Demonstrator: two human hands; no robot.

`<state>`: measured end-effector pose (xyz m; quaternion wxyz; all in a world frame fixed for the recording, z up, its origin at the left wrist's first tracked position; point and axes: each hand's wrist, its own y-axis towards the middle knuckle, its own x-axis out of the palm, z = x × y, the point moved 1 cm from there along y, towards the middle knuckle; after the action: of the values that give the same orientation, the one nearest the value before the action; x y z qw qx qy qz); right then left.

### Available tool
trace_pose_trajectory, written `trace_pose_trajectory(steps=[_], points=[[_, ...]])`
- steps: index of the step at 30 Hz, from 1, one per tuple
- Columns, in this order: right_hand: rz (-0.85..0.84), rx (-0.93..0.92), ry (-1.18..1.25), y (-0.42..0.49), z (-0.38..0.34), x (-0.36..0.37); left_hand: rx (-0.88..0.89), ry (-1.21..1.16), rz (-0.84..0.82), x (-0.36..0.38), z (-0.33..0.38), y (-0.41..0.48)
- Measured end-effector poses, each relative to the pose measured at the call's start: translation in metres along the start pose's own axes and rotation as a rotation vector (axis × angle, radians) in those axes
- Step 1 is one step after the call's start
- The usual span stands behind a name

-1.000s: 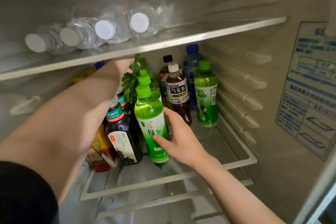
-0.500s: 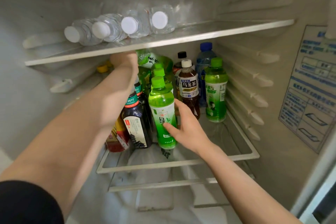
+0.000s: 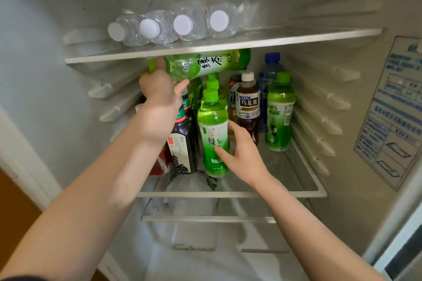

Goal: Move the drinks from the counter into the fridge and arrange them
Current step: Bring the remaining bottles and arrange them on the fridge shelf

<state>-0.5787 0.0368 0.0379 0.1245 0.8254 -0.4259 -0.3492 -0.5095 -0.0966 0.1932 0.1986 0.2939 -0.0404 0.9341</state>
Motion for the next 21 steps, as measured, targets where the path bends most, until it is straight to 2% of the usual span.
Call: trace_pose_trajectory(steps=[4,8,10,13,17,21], points=[[0.084,0.037,0.054,-0.012,0.006,-0.007,0.094,0.003,-0.034,-0.019,-0.004,-0.021],[0.416,0.061,0.207,-0.027,0.002,-0.025,0.302,0.080,-0.203,-0.033,-0.013,-0.040],[0.592,-0.002,0.145,-0.031,-0.005,-0.040,0.424,0.160,-0.243,-0.034,-0.012,-0.048],[0.719,-0.121,-0.059,-0.033,-0.018,-0.059,0.500,0.236,-0.389,-0.026,-0.010,-0.063],[0.646,-0.183,-0.219,-0.027,-0.034,-0.073,0.687,0.593,-0.572,-0.011,-0.025,-0.082],[0.521,-0.102,-0.206,-0.034,-0.024,-0.073,0.680,0.756,-0.726,0.002,-0.048,-0.087]])
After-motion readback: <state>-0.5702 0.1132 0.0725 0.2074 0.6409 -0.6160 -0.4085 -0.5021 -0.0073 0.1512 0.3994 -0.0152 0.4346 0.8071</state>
